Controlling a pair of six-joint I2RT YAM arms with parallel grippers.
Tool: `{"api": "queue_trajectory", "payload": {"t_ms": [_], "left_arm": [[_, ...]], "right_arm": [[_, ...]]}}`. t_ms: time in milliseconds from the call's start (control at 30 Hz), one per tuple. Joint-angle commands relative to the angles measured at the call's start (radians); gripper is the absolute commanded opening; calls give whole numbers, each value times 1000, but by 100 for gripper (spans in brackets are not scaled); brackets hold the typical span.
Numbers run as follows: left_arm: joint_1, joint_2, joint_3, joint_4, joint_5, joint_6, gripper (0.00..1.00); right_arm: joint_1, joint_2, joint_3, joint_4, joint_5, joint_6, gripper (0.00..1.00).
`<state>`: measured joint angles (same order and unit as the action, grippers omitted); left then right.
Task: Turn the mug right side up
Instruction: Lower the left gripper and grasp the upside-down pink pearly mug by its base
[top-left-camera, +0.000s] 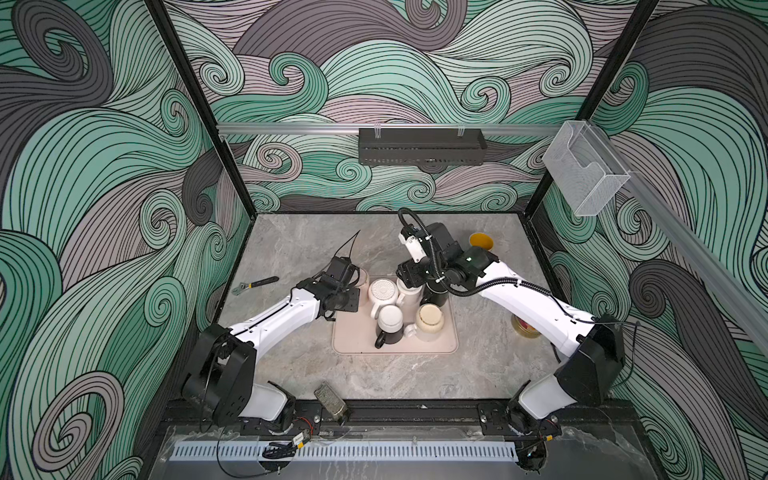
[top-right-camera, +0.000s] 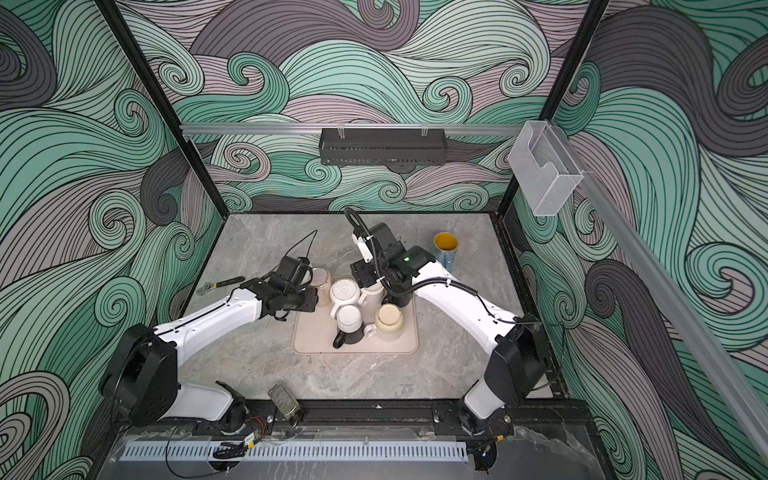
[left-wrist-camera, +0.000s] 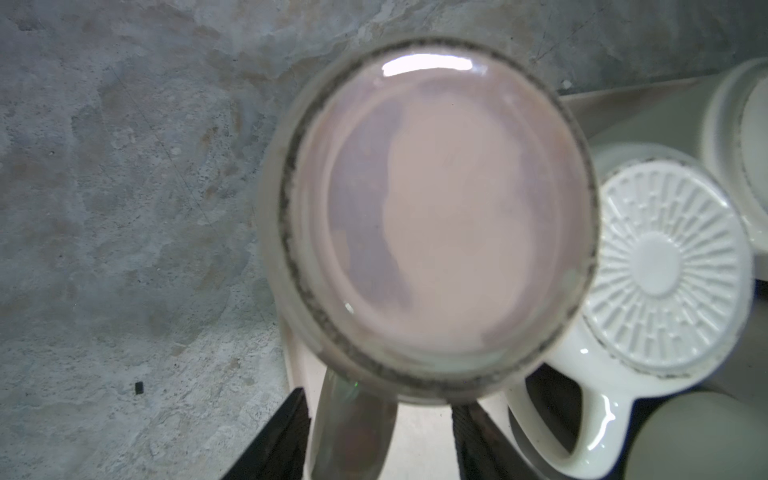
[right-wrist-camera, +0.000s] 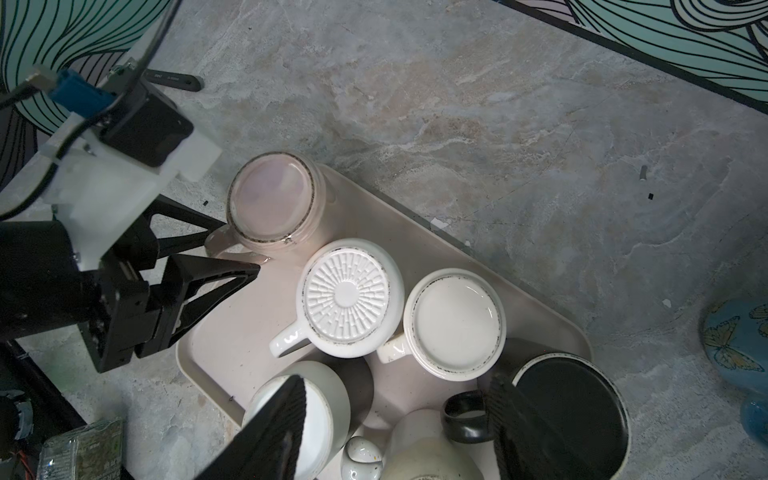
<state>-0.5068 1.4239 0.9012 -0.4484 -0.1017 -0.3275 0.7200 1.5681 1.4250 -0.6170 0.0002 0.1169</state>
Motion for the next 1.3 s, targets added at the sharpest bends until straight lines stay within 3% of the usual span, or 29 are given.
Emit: {"api": "queue_trajectory", "payload": {"t_ms": [0, 533, 1267], "left_arm": [[-4, 37, 38, 11, -22, 19, 55], [-4, 128, 81, -1, -55, 20, 37], [-4, 139, 94, -5, -87, 8, 18]], "right_arm": [[6, 14, -22, 17, 18, 12, 70], [6, 29, -38, 25, 31, 4, 70], [6, 30, -49, 39, 15, 9, 69]]}}
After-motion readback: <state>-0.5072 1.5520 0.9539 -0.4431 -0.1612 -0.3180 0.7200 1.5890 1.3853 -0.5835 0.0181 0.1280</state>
